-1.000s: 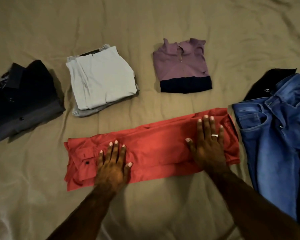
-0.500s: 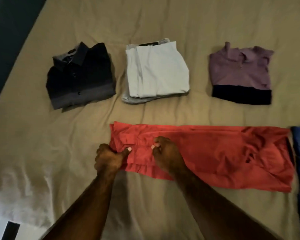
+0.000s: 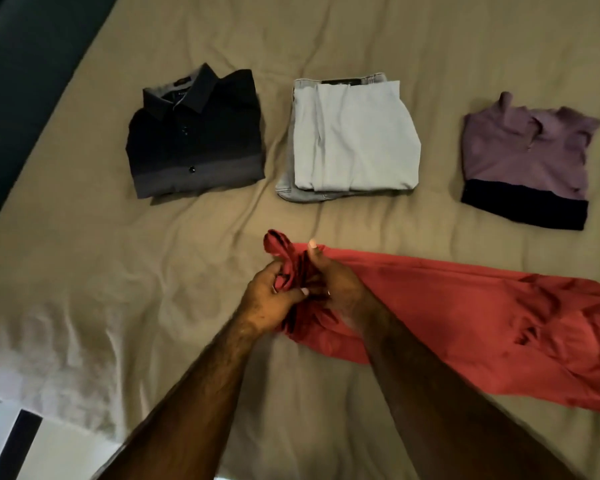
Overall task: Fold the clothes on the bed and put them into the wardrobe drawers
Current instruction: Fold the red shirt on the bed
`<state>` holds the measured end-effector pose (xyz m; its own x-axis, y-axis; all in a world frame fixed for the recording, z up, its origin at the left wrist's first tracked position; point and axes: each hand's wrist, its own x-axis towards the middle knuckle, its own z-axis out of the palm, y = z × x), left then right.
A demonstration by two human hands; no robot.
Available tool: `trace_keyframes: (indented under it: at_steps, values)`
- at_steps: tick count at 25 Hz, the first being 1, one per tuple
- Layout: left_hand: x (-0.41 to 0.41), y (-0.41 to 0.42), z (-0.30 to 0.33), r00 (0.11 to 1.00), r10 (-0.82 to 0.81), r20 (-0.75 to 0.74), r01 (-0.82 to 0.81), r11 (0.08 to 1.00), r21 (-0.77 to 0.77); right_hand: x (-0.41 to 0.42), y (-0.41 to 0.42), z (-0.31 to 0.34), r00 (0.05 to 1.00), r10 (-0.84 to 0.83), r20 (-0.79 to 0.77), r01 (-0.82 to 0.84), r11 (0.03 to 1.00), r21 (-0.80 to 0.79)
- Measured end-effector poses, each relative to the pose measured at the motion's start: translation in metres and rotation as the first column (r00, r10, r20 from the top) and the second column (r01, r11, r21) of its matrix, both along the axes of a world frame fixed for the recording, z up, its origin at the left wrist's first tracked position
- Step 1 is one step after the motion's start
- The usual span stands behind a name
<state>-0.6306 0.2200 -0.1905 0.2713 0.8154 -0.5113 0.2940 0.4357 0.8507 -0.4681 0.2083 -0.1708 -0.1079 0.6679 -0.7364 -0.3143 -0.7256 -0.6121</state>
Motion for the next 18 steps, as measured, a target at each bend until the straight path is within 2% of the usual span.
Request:
trace_keyframes:
  at_steps: [3, 4, 6, 8, 10, 12, 14, 15, 17, 18]
  values:
    - [0.011, 0.008, 0.034, 0.978, -0.175, 0.116, 0.185, 0.98, -0.078, 0.023, -0.015, 0.011, 0.93, -0.085, -0.358, 0.122, 0.989, 0.079]
    - [0.02, 0.008, 0.045, 0.971, -0.209, 0.119, 0.221, 0.97, -0.104, 0.036, -0.025, 0.015, 0.919, -0.09, -0.383, 0.14, 0.985, 0.105]
    - [0.037, 0.005, 0.064, 0.978, -0.171, 0.121, 0.194, 0.956, -0.219, 0.058, -0.039, 0.02, 0.954, -0.135, -0.267, 0.175, 0.975, 0.133]
    - [0.058, -0.003, 0.077, 0.986, -0.045, 0.158, 0.097, 0.935, -0.342, 0.08, -0.054, 0.018, 0.957, -0.284, -0.058, 0.288, 0.952, 0.103]
    - [0.087, -0.017, 0.077, 0.996, 0.028, 0.086, -0.001, 0.955, -0.297, 0.114, -0.079, 0.011, 0.908, -0.412, 0.072, 0.408, 0.911, 0.061]
    - [0.108, -0.039, 0.062, 0.998, -0.021, -0.052, 0.011, 0.984, -0.175, 0.14, -0.105, 0.001, 0.882, -0.458, 0.11, 0.46, 0.888, 0.007]
    - [0.136, -0.071, 0.043, 0.97, -0.233, -0.077, 0.222, 0.967, -0.128, 0.167, -0.13, -0.007, 0.869, -0.483, 0.108, 0.492, 0.868, -0.071]
    - [0.144, -0.084, 0.033, 0.937, -0.341, -0.074, 0.332, 0.936, -0.119, 0.177, -0.133, -0.008, 0.861, -0.482, 0.162, 0.501, 0.858, -0.114]
    - [0.16, -0.11, 0.02, 0.814, -0.577, -0.061, 0.572, 0.816, -0.08, 0.194, -0.137, -0.01, 0.826, -0.416, 0.38, 0.505, 0.846, -0.171]
    - [0.17, -0.122, 0.018, 0.74, -0.665, -0.1, 0.667, 0.745, -0.018, 0.203, -0.141, -0.014, 0.759, -0.37, 0.535, 0.518, 0.842, -0.151]
